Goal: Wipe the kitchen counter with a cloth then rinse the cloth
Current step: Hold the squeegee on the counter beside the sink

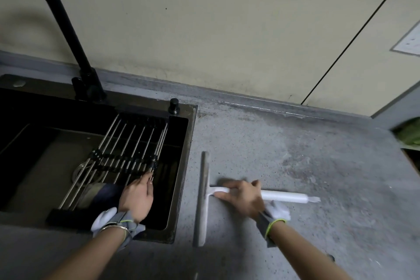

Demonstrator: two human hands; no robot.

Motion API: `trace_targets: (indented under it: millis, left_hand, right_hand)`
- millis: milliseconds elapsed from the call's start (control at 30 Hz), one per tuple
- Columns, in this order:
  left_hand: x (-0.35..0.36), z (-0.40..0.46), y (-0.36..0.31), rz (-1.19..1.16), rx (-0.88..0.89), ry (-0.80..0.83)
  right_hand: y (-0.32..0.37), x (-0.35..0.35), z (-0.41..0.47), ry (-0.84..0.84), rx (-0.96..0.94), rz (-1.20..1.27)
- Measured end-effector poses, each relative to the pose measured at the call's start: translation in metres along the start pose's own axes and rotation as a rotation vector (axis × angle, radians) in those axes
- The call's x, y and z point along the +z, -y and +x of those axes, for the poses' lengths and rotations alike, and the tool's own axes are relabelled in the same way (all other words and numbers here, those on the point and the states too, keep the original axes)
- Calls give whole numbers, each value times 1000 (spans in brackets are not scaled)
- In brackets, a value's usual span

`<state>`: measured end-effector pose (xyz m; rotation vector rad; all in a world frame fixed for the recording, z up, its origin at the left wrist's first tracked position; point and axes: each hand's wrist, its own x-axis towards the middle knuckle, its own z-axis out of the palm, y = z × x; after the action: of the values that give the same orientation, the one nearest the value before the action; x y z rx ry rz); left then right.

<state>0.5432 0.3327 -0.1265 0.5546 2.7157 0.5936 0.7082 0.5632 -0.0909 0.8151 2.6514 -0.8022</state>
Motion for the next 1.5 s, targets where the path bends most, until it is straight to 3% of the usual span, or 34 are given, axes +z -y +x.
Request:
trace_targets:
  millis: [167,333,700,1067,1267,1500]
  left_hand:
    - [-3,9,-4,16,-5,3]
    - [2,15,-34,29,3,-39]
    - [40,5,-138,62,177,-87]
    - [114,-17,-262,129,292,-114]
    - [130,-14,-296,212,253,-99]
    - [138,5,-311,215,220,-84]
  right_hand:
    - [30,15,1,3,-126,-37]
    - [14,-8,-3,-78,-36,54]
    - [-181,-122,-43,-221,333,143]
    - [-380,-208,-112,-286,572,257]
    - [-429,-233,-103,-339,575,345]
    - [-439,-247,-55,-378,557,353]
